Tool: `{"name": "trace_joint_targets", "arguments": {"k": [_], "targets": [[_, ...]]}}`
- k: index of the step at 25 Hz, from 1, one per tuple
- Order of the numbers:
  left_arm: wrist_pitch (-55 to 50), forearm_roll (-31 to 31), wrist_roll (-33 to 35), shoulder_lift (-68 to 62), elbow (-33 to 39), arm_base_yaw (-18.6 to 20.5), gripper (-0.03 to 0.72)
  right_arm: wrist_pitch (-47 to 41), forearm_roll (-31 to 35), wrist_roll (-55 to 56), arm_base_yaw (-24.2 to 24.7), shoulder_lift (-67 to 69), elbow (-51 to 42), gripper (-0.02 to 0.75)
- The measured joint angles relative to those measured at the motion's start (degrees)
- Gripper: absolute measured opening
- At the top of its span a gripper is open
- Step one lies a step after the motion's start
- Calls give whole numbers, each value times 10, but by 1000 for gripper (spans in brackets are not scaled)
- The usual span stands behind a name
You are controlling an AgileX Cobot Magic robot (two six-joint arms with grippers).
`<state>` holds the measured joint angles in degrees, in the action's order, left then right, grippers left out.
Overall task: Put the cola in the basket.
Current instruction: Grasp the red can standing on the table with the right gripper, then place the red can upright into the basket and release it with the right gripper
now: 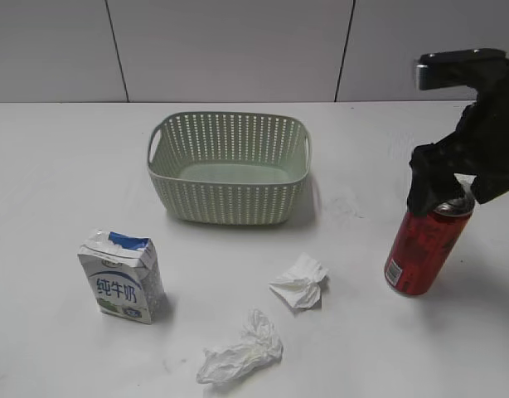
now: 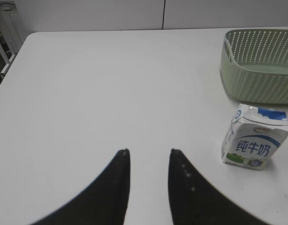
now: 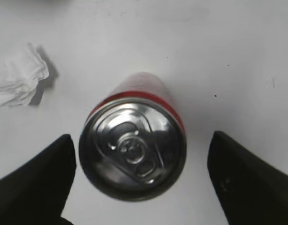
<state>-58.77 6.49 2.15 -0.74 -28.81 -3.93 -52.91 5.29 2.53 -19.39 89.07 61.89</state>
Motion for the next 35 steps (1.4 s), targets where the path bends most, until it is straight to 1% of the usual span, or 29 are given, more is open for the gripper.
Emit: {"name": "trace_joint_targets", "arguments": {"k": [5,7,9,11,12,16,18,22,26,28,31,35], "targets": [[0,0,0,0,0,0,228,19,-2,3,0,48,0,667],[0,0,0,0,0,0,228,20,-2,9,0,58,0,655],[0,0,0,0,0,0,228,18,-2,15,0,59,2,610],[0,0,0,0,0,0,228,7,-2,19,-1,59,11,530],[0,0,0,0,0,0,228,-2,-3,20,-1,60,18,519],[0,0,0,0,0,0,228,-45,-5,19,-1,63,66,519],[0,0,0,0,0,0,228,-58,-7,7,-1,63,106,519],[0,0,0,0,0,0,228,-83,-10,-13,-3,68,224,519],[0,0,0,0,0,0,228,-145,-12,-29,-19,106,379,519],[0,0,0,0,0,0,228,-169,-15,-36,-36,144,464,519],[0,0,0,0,0,0,228,-173,-12,-41,-64,220,565,519],[0,0,0,0,0,0,228,-173,0,-42,-106,306,646,519]]}}
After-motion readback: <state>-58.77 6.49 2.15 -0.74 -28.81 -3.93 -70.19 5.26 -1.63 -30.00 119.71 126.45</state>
